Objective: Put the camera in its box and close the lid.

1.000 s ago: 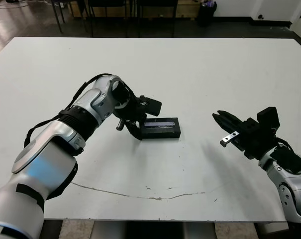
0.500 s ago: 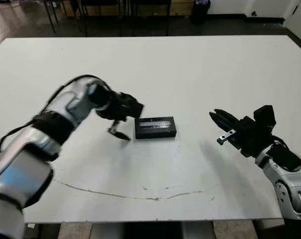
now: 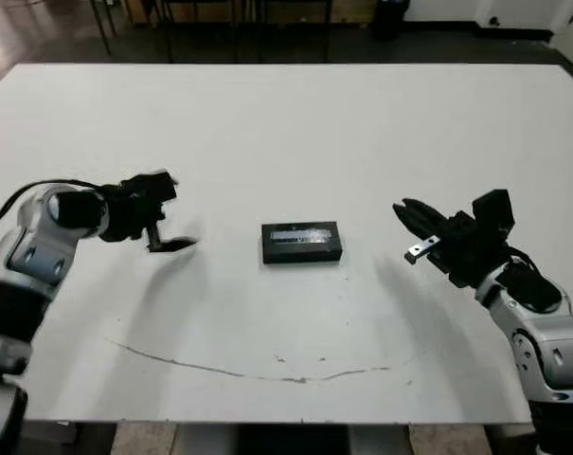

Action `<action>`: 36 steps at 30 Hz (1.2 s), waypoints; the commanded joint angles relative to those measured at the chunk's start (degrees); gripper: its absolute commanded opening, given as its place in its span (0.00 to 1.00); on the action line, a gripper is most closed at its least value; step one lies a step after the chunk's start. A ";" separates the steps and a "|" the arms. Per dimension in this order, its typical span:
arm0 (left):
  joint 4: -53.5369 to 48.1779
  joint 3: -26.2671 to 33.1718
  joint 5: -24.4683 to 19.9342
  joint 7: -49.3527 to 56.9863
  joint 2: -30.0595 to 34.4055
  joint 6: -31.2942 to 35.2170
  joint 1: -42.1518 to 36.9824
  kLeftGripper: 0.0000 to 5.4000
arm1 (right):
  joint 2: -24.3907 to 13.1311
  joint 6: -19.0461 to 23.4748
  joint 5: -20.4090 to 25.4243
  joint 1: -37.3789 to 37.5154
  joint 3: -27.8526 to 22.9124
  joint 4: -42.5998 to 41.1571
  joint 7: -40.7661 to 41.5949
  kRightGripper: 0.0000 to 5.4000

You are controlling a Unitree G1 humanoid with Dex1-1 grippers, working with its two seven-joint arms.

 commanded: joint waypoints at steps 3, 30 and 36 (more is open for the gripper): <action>-14.09 0.07 -4.86 13.49 -11.53 14.29 4.57 0.44 | 1.29 -0.22 0.45 -1.13 -0.05 3.13 -0.21 0.00; -12.23 -14.15 -1.19 37.75 -27.85 37.46 11.65 0.01 | 2.64 -4.02 1.37 0.63 -1.89 4.33 -0.17 0.00; -11.64 -15.06 -0.39 37.08 -25.76 38.45 12.89 0.01 | 2.90 -3.32 2.09 0.12 -1.75 4.86 0.07 0.00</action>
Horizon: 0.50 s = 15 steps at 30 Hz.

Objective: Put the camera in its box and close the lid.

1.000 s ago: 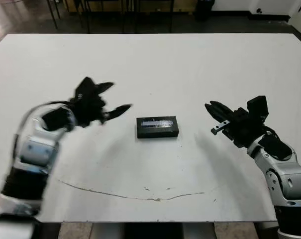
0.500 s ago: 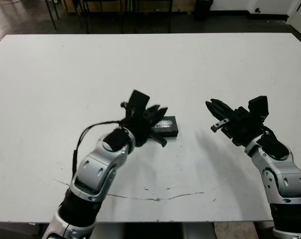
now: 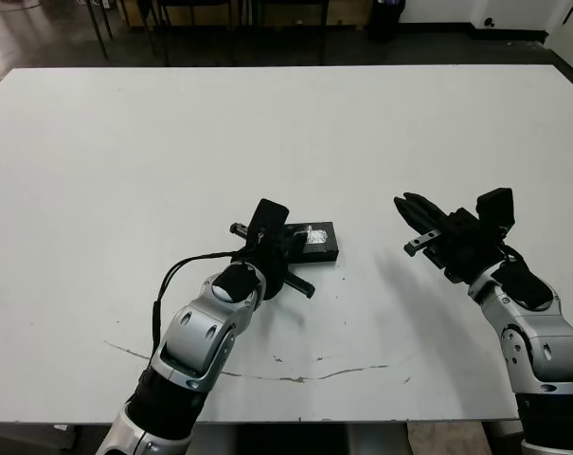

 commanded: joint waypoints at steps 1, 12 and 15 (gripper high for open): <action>2.90 -1.19 1.41 -0.30 2.96 3.81 4.04 0.01 | 0.25 1.04 0.62 -0.18 -0.13 0.60 0.20 0.00; -8.06 9.50 -4.34 -3.90 3.30 -11.09 5.55 0.01 | 1.86 0.44 -0.04 1.57 -0.48 -2.60 -3.46 0.00; -4.29 14.67 -2.72 -1.99 4.37 -21.84 3.68 0.01 | 3.69 -0.25 -1.72 2.02 -0.54 -4.53 -7.58 0.00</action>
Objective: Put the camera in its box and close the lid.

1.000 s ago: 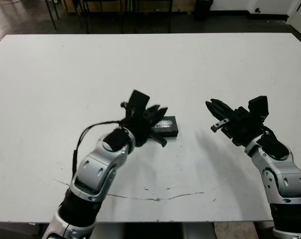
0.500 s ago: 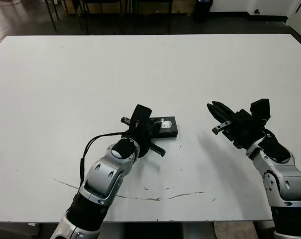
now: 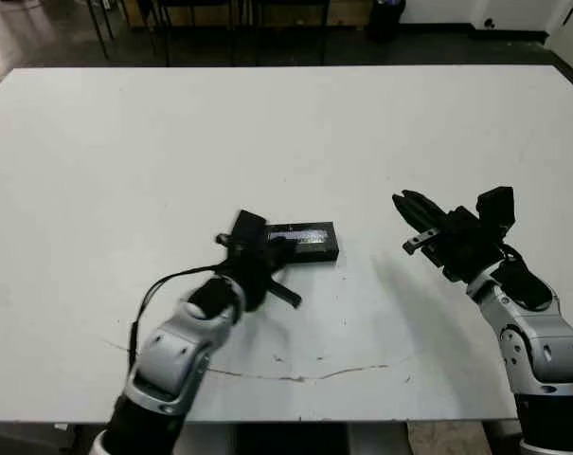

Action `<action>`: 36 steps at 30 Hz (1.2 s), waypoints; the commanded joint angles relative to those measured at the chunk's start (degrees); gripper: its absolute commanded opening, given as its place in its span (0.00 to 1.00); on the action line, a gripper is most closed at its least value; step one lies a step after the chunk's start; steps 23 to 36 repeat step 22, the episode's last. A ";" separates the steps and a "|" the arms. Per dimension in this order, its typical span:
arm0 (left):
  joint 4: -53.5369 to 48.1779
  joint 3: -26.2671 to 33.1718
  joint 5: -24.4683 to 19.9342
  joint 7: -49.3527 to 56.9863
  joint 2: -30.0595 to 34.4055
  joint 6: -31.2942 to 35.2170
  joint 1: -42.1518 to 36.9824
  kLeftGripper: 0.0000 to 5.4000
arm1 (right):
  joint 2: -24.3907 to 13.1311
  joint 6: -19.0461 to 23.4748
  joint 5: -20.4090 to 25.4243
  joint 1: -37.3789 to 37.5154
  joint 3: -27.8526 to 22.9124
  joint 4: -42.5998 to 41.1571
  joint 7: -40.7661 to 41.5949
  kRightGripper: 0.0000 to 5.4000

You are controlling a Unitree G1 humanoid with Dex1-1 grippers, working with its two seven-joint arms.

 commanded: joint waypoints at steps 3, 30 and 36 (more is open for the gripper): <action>10.04 9.23 2.95 2.71 4.57 -18.26 -3.54 0.01 | 2.57 -1.79 -4.83 1.47 0.35 -2.87 -6.79 0.00; 23.63 17.95 0.92 9.28 3.09 -36.83 -2.91 0.01 | 4.71 -22.86 -24.74 1.24 5.98 5.62 -17.47 0.00; 23.63 17.95 0.92 9.28 3.09 -36.83 -2.91 0.01 | 4.71 -22.86 -24.74 1.24 5.98 5.62 -17.47 0.00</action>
